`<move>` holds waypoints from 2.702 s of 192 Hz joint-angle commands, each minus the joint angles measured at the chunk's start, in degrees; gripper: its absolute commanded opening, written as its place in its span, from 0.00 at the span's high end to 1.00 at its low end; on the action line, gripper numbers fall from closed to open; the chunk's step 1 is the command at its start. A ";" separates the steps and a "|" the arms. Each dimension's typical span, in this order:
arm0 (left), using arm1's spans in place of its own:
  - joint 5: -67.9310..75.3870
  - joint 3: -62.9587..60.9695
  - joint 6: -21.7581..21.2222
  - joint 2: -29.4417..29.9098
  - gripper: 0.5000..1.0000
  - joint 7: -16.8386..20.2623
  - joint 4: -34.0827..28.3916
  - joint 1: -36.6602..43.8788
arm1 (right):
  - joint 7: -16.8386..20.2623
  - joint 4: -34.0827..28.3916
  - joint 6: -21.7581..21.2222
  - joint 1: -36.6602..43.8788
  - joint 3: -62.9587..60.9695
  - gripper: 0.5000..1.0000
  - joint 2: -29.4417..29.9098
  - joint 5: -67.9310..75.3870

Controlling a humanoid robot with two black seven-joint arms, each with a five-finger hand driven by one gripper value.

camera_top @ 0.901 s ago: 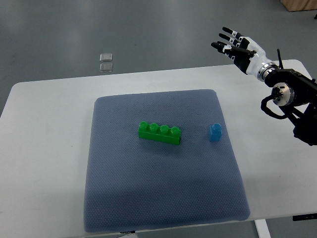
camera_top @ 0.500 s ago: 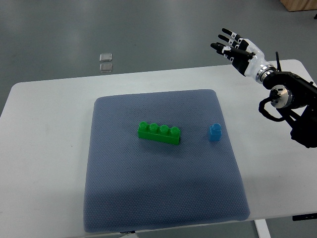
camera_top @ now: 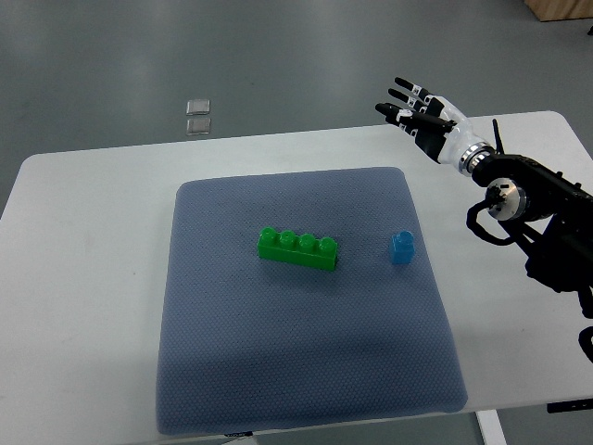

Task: Stack blue block on green block with right hand
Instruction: 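Move the right hand down and toward the blue block, then lower the open right hand around the small blue block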

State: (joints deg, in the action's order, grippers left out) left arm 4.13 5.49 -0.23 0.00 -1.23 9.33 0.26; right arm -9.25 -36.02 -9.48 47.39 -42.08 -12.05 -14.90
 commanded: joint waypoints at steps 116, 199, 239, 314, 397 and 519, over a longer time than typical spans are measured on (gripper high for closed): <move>0.00 0.04 -0.03 0.00 0.00 0.00 0.08 0.00 | -2.62 3.85 1.83 -0.54 -0.73 0.15 0.27 0.22; 0.00 0.04 0.06 0.00 0.00 0.00 0.08 0.00 | -2.88 3.42 -0.27 -2.47 0.59 0.15 -3.77 -0.22; 0.00 0.04 -0.03 0.00 0.00 0.00 -0.01 0.00 | -3.06 1.49 -3.96 -1.42 6.21 0.16 -9.92 -5.22; 0.00 0.04 0.06 0.00 0.00 0.00 -0.01 0.00 | -2.36 -19.96 -4.14 6.31 18.35 0.19 -23.55 -32.74; 0.00 0.04 0.05 0.00 0.00 0.00 0.08 0.00 | -2.27 -33.67 -4.32 10.27 34.08 0.20 -31.37 -52.69; 0.00 0.04 -0.03 0.00 0.00 0.00 0.08 0.00 | 1.51 -34.90 -1.42 10.80 39.70 0.34 -27.94 -53.04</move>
State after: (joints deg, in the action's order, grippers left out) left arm 4.13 5.54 -0.23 0.00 -1.23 9.38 0.27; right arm -7.81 -71.21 -11.17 58.18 -3.16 -41.06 -67.90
